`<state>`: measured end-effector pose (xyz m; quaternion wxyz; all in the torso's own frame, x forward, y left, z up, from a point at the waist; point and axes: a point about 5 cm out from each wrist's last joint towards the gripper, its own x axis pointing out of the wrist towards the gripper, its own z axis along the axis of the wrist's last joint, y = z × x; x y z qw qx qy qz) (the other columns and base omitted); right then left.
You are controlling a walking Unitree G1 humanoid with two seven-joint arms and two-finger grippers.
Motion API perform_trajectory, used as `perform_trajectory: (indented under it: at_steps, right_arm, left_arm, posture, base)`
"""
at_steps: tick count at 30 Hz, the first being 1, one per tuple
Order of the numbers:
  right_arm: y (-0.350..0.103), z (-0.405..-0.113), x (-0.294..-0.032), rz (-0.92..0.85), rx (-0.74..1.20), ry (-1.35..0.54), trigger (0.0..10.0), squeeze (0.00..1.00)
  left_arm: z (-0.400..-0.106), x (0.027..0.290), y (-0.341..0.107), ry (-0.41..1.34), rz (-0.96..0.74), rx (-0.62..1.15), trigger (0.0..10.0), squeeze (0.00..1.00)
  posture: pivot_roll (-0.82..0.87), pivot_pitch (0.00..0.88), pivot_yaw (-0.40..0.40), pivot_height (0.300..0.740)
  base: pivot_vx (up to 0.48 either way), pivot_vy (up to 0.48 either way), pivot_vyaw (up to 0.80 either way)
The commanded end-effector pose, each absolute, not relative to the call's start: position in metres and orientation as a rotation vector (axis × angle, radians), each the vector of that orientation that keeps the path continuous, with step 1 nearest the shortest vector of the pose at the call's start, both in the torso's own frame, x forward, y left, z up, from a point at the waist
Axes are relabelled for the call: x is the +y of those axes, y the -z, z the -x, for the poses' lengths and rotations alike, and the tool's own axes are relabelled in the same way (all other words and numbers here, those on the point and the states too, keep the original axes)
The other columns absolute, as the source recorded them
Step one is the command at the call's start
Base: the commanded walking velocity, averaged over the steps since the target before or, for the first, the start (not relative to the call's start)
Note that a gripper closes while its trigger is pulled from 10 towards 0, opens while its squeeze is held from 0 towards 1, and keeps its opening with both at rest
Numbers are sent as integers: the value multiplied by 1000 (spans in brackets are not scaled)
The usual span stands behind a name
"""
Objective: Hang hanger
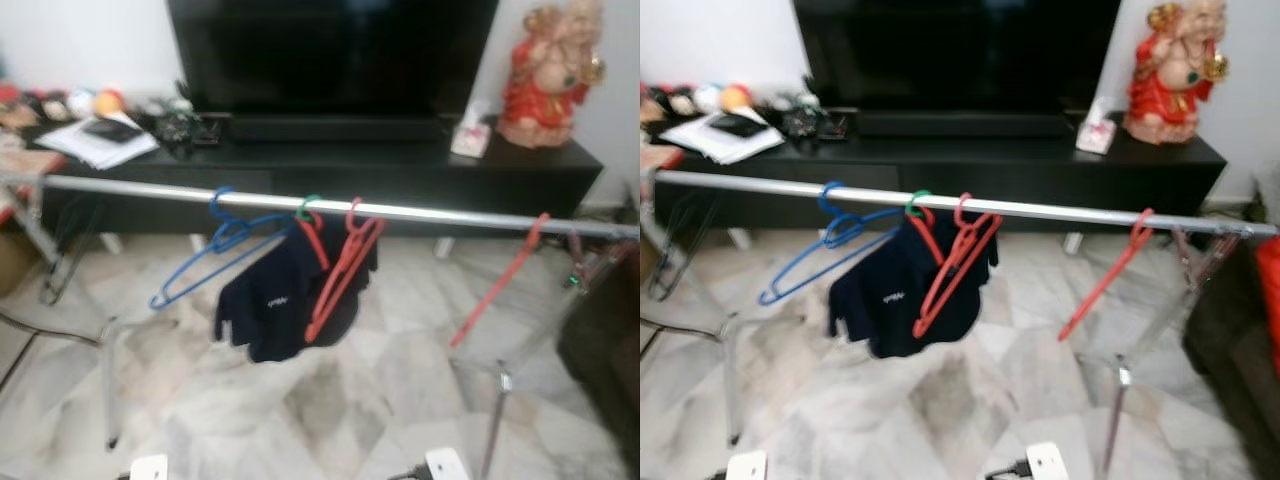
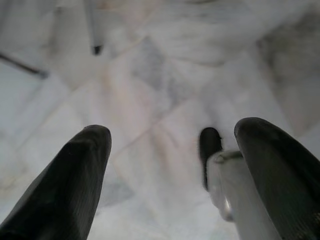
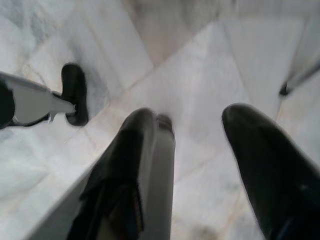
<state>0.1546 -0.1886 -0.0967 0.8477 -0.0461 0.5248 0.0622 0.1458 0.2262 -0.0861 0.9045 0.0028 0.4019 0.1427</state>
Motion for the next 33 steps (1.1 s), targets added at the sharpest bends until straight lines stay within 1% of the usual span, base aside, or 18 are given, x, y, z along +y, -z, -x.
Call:
perform_trajectory:
  at_steps: [1,33]
  right_arm:
    - [97,-153,-188,94,1108,-128,10000,0]
    - [98,-152,-187,88,1103,-119,10000,0]
  left_arm:
    - [-137,227,90,-314,13,859,10000,0]
    - [-138,229,89,-318,11,855,10000,0]
  posture:
    - [-94,0,11,740]
    - [-94,0,19,740]
  base:
    - [-259,0,0]
    - [-261,0,0]
